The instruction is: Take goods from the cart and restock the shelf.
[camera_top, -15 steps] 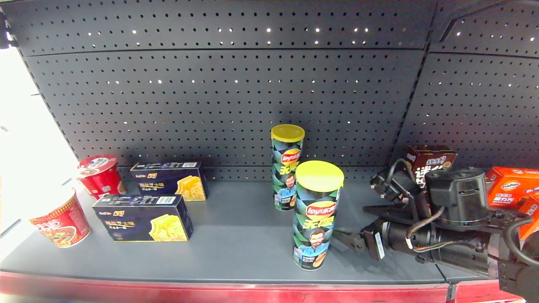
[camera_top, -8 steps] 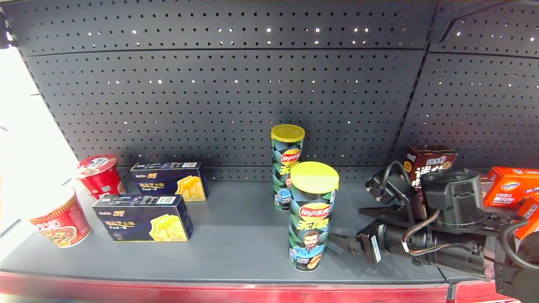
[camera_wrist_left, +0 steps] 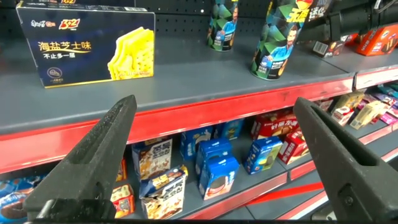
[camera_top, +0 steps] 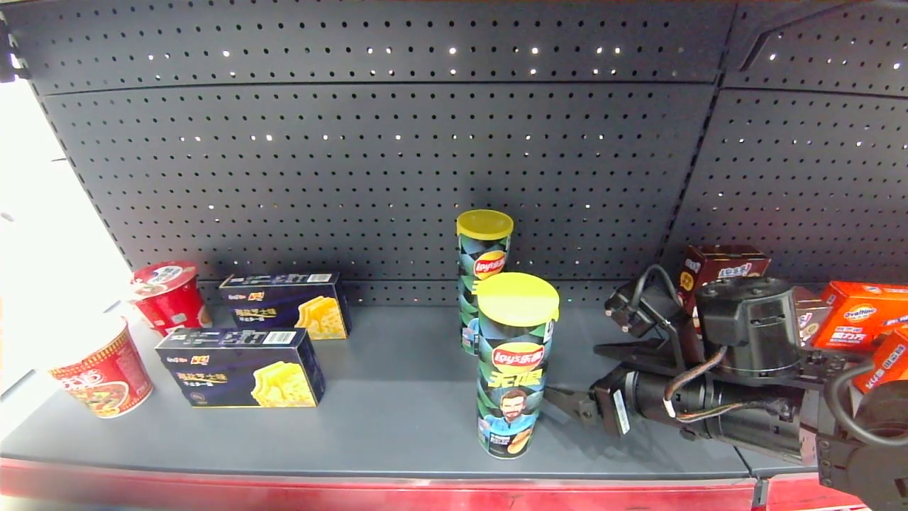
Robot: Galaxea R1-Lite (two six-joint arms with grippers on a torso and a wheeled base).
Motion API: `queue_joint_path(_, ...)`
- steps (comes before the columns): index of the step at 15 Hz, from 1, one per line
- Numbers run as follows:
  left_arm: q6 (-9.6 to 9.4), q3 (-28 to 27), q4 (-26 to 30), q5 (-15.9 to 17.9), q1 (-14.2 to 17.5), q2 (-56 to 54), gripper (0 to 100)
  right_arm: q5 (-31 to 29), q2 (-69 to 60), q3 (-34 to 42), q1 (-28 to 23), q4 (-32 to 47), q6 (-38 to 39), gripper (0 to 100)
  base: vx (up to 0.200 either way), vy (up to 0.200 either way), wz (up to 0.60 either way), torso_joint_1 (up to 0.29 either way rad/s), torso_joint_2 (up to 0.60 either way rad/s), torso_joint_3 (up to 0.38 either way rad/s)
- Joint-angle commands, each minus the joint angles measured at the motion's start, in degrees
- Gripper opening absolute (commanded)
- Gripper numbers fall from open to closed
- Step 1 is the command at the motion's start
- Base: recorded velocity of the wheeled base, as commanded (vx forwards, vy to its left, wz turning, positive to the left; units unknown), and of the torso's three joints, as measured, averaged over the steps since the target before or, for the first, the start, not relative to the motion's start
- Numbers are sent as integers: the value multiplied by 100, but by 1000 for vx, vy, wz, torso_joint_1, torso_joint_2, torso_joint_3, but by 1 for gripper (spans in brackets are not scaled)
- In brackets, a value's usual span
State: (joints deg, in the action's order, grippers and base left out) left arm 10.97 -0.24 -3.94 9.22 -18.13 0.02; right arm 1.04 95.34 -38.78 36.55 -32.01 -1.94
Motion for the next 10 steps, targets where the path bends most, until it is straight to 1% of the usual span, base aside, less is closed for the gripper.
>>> queue_joint_path(1, 1, 7, -2, 1, 2, -2, 100, 2, 99, -68, 19, 2, 0, 100, 0, 0, 0, 0, 0, 0)
queue_joint_path(10, 10, -2, -2, 1, 2, -2, 100, 2, 239, -227, 107, 2, 9, 100, 0, 0, 0, 0, 0, 0)
